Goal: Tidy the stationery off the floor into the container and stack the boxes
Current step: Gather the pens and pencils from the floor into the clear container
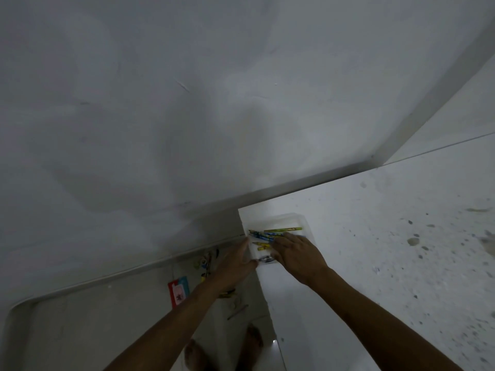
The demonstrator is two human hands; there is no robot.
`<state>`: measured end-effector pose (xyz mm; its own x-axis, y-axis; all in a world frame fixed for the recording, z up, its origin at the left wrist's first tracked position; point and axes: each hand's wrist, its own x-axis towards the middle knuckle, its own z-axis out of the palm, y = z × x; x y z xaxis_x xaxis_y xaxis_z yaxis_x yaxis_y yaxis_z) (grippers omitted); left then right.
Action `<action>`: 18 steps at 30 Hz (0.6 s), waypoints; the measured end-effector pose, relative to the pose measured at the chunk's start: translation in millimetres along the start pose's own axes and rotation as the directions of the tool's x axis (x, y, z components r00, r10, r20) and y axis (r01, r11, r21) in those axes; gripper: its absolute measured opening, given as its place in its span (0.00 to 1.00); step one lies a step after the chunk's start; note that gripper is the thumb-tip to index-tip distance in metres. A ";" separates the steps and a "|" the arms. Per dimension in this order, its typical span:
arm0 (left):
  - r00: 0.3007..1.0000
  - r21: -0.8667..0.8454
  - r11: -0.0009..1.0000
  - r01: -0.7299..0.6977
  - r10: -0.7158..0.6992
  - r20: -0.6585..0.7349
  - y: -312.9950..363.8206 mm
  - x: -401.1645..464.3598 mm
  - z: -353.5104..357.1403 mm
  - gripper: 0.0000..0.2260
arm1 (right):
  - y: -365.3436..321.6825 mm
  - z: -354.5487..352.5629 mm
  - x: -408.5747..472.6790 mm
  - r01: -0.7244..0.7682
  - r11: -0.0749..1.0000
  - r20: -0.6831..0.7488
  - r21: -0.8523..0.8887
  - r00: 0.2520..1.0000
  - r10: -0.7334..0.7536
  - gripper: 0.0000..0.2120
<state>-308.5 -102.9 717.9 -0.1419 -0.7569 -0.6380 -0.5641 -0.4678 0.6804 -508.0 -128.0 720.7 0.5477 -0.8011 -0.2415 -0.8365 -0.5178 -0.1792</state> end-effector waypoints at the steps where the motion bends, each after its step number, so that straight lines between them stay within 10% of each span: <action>1: 1.000 -0.016 1.000 -0.007 0.007 0.004 0.7 -0.7 -0.3 0.33 | -0.9 -0.9 1.4 -0.002 1.000 0.010 -0.010 1.000 0.002 0.21; 18: 0.904 0.213 0.912 -0.350 0.389 -0.177 -34.0 -72.9 -35.6 0.22 | -101.7 -13.8 -31.3 -0.003 0.850 -0.365 0.527 0.902 0.229 0.14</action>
<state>-250.0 -48.1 754.2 -0.2035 -0.9470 -0.2486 -0.6381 -0.0643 0.7672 -440.3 -54.4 759.6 0.2957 -0.9511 0.0887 -0.7028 -0.2795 -0.6541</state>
